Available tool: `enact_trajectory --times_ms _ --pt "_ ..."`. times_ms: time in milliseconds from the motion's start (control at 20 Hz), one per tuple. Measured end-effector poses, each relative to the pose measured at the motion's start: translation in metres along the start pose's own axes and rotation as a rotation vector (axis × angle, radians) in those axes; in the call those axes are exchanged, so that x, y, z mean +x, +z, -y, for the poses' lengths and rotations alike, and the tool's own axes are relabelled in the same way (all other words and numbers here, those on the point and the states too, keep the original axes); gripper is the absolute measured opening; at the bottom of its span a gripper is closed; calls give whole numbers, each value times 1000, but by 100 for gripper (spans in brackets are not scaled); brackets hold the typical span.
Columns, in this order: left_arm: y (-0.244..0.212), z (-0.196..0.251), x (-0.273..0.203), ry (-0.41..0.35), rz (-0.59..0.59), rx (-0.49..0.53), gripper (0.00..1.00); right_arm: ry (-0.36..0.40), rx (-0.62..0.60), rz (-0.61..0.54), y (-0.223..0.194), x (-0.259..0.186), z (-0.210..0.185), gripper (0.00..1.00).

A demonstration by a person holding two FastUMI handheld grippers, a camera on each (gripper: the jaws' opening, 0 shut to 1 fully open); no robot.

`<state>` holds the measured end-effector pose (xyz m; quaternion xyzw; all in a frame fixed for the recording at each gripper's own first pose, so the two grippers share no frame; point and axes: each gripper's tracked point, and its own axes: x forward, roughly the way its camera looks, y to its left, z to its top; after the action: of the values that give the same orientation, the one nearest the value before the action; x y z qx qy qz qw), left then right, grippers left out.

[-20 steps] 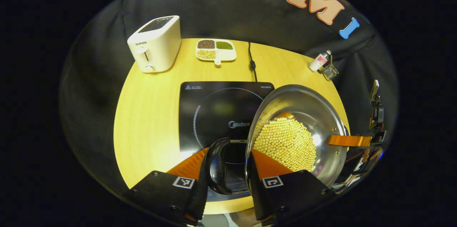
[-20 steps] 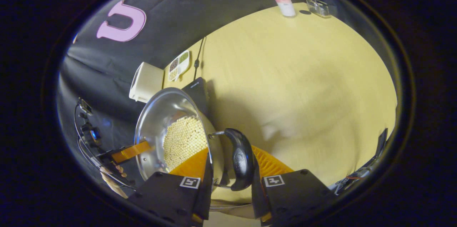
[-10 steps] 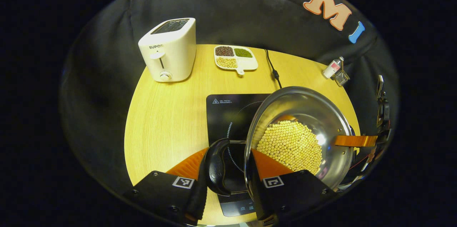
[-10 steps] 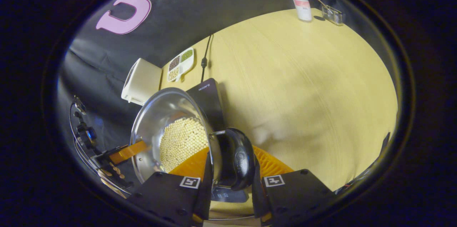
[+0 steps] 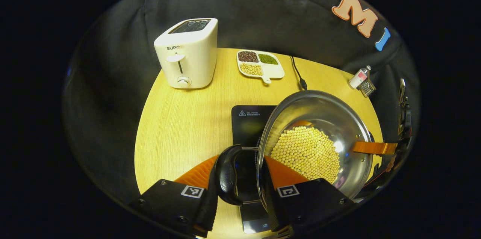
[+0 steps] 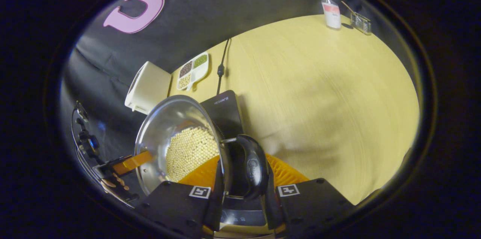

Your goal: First push the handle of the pot to place it horizontally, then grasp the pot with both hands and set it on the induction cooktop.

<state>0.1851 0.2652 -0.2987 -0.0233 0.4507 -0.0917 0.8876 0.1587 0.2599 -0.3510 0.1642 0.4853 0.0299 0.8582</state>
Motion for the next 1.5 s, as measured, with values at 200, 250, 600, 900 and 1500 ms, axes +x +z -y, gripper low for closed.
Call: enact_trajectory --times_ms 200,250,600,900,1500 --pt "0 -2 3 4 -1 -6 58 -4 -14 -4 -4 5 1 50" --pt "-2 -3 3 9 -8 -18 58 -14 -21 -16 -5 5 2 43" --pt "2 -4 -3 45 38 -25 75 56 -45 11 -6 3 -9 84" --pt "13 -5 -27 73 129 -32 98 71 -65 134 11 -16 -11 100" --pt "52 44 -127 213 426 -15 97 80 -119 504 90 -143 16 91"
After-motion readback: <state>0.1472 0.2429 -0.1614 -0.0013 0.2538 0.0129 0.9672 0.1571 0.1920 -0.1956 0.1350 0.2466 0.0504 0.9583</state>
